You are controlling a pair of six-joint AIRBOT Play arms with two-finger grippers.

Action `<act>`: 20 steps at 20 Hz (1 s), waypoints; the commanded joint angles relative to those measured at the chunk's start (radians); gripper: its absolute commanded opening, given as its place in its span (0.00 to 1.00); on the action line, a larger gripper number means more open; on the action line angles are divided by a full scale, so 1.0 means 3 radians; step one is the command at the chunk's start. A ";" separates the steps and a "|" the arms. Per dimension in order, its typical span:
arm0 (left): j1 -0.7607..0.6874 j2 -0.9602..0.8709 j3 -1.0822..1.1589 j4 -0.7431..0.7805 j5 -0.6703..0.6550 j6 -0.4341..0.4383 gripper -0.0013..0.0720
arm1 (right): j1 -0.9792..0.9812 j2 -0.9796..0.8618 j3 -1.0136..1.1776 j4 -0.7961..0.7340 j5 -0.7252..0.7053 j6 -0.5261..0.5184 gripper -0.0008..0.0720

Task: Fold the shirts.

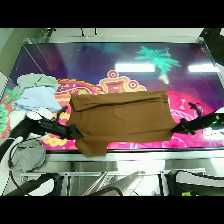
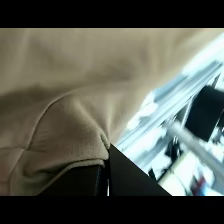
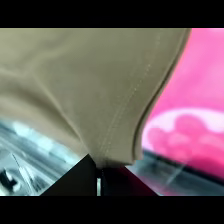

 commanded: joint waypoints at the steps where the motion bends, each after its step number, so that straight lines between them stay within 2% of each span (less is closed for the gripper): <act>1: 0.0191 0.0259 0.0565 0.0003 -0.0094 -0.0169 0.03 | -0.0032 0.0052 0.0379 0.0532 0.0014 0.0032 0.04; 4: 0.0182 0.0112 0.1176 0.0005 -0.0081 -0.0183 0.03 | 0.0015 -0.0024 0.0661 0.0827 -0.0301 0.0013 0.04; 8: 0.0000 -0.0533 0.1773 0.0038 0.0043 -0.0170 0.03 | 0.0379 -0.0334 0.0838 0.1008 -0.1064 -0.0078 0.04; 14: -0.0131 -0.1598 0.2672 0.0034 0.0264 -0.0132 0.03 | 0.0856 -0.1236 0.1138 0.1073 -0.1915 -0.0324 0.04; 16: -0.0154 -0.1933 0.2930 0.0034 0.0281 -0.0132 0.03 | 0.0921 -0.1431 0.1247 0.1072 -0.2112 -0.0378 0.04; 20: -0.0154 -0.2416 0.3361 0.0024 0.0225 -0.0140 0.04 | 0.0942 -0.1511 0.1385 0.1082 -0.2154 -0.0429 0.07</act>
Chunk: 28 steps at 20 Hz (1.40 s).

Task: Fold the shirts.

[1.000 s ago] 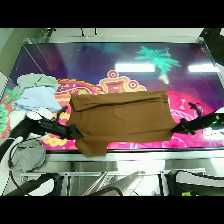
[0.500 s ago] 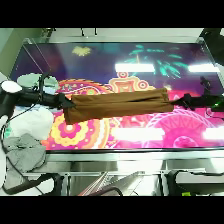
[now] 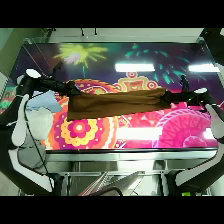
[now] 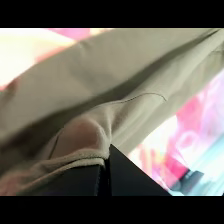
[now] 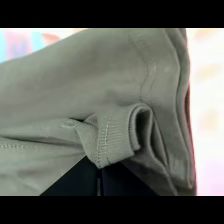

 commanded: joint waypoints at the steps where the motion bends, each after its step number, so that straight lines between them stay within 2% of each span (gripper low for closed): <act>1: -0.0010 -0.0415 0.0429 -0.0013 -0.0020 0.0003 0.06 | 0.0039 -0.0098 0.0144 -0.0006 -0.0163 -0.0069 0.23; 2: -0.0010 -0.0456 0.0537 -0.0013 -0.0023 -0.0003 0.51 | 0.0036 -0.0069 0.0200 -0.0017 -0.0153 -0.0069 0.38; 3: -0.0010 -0.0481 0.0654 -0.0010 -0.0039 -0.0057 0.97 | 0.0036 -0.0038 0.0267 -0.0043 -0.0137 -0.0069 0.46; 5: -0.0008 -0.0491 0.0890 -0.0008 -0.0058 -0.0097 0.96 | 0.0033 0.0003 0.0434 -0.0277 -0.0139 -0.0065 0.73; 7: -0.0005 -0.0491 0.1128 -0.0004 -0.0144 -0.0159 0.96 | 0.0013 -0.0001 0.0590 -0.0633 -0.0139 0.0076 0.73; 8: -0.0003 -0.0491 0.1228 -0.0005 -0.0192 -0.0229 0.96 | -0.0006 -0.0011 0.0633 -0.0684 -0.0135 0.0192 0.73; 12: -0.0004 -0.0487 0.1396 -0.0013 -0.0418 -0.0431 0.96 | -0.0123 -0.0062 0.0763 -0.0637 0.0148 0.0198 0.75; 13: -0.0010 -0.0482 0.1359 -0.0014 -0.0472 -0.0484 0.96 | -0.0174 -0.0102 0.0795 -0.0636 0.0126 0.0209 0.83; 15: -0.0024 -0.0473 0.1242 -0.0032 -0.0540 -0.0558 0.96 | -0.0292 -0.0341 0.0991 -0.0593 0.0275 0.0365 0.84; 18: -0.0081 -0.0474 0.1161 -0.0033 -0.0610 -0.0585 0.96 | -0.0333 -0.0804 0.1312 -0.0341 0.0820 0.0361 0.84; 21: -0.0151 -0.0465 0.1164 -0.0041 -0.0679 -0.0618 0.96 | -0.0322 -0.1007 0.1375 -0.0062 0.0900 0.0282 0.84; 22: -0.0174 -0.0460 0.1164 -0.0048 -0.0721 -0.0621 0.96 | -0.0322 -0.1021 0.1375 -0.0023 0.0913 0.0271 0.79; 24: -0.0244 -0.0459 0.1164 -0.0045 -0.0783 -0.0619 0.96 | -0.0315 -0.1012 0.1383 -0.0005 0.1030 0.0154 0.48; 25: -0.0304 -0.0459 0.1164 -0.0042 -0.0802 -0.0619 0.96 | -0.0315 -0.1008 0.1414 0.0036 0.1153 0.0107 0.30; 26: -0.0369 -0.0459 0.1164 -0.0045 -0.0795 -0.0621 0.96 | -0.0317 -0.1003 0.1462 0.0090 0.1277 0.0079 0.07; 27: -0.0455 -0.0459 0.1164 -0.0045 -0.0778 -0.0617 0.76 | -0.0317 -0.0987 0.1537 0.0136 0.1386 0.0083 0.04; 28: -0.0552 -0.0459 0.1164 -0.0038 -0.0748 -0.0613 0.46 | -0.0315 -0.0936 0.1605 0.0145 0.1450 0.0084 0.04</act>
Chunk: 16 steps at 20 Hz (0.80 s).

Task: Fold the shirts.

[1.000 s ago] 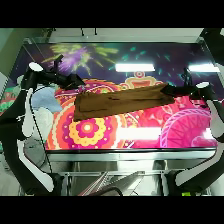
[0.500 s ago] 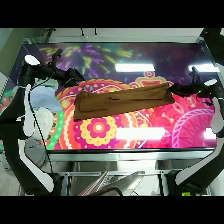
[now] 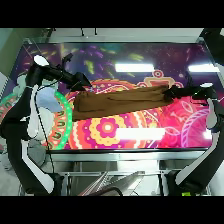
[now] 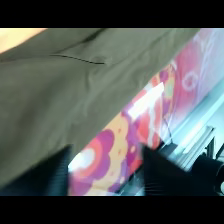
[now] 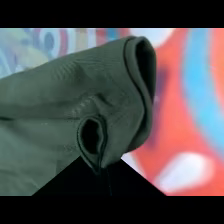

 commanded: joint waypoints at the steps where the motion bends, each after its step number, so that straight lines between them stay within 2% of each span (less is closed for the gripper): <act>1: -0.0314 0.0003 -0.0001 0.0011 0.0060 0.0024 0.06 | 0.0005 0.0139 0.0198 0.0212 0.0315 -0.0067 0.04; 3: -0.0577 0.0000 -0.0001 0.0018 0.0214 0.0036 0.03 | 0.0015 0.0404 0.0284 0.0211 0.0315 -0.0066 0.04; 7: -0.1256 -0.0178 -0.0001 0.0069 0.0870 0.0018 0.03 | 0.0019 0.1007 0.0296 0.0211 0.0482 0.0127 0.04; 12: -0.2012 -0.0690 0.0000 0.0019 0.1915 -0.0234 0.03 | 0.0195 0.1511 0.0295 0.0247 0.0824 0.0627 0.04; 16: -0.2255 -0.0801 0.0000 0.0032 0.2627 -0.0291 0.03 | 0.0507 0.1815 0.0295 0.0245 0.0847 0.0999 0.04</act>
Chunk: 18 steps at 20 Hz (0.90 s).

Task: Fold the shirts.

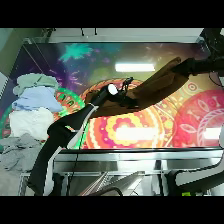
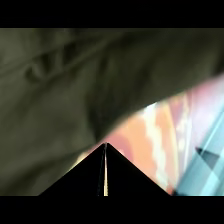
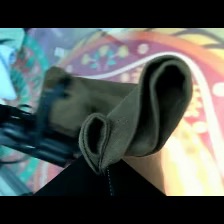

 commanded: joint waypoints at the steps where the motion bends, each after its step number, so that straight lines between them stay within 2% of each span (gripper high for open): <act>1: -0.0211 -0.0086 0.0003 -0.0019 0.0711 -0.0066 0.03 | 0.0235 0.0237 0.0001 0.0005 0.0062 0.0366 0.04; 2: -0.0201 -0.0053 0.0003 -0.0019 0.0683 -0.0065 0.03 | 0.0285 0.0242 0.0001 -0.0015 0.0062 0.0404 0.04; 4: -0.0100 0.0089 0.0003 -0.0019 0.0347 -0.0043 0.03 | 0.0345 0.0221 -0.0003 -0.0203 0.0060 0.0482 0.04; 8: 0.0412 0.0590 0.0001 0.0013 -0.0978 0.0281 0.03 | 0.0460 0.0158 -0.0008 -0.0600 -0.0042 0.0589 0.04; 10: 0.0785 0.0930 0.0001 0.0156 -0.1436 0.0291 0.03 | 0.0640 0.0094 -0.0009 -0.0610 -0.0170 0.0642 0.04; 13: 0.1389 0.1490 0.0001 0.0500 -0.1582 0.0285 0.03 | 0.1253 -0.0064 -0.0009 -0.0609 -0.0623 0.0708 0.04; 18: 0.2242 0.2090 0.0001 0.0506 -0.1631 0.0285 0.03 | 0.2524 -0.0708 -0.0009 -0.0623 -0.1742 0.0706 0.04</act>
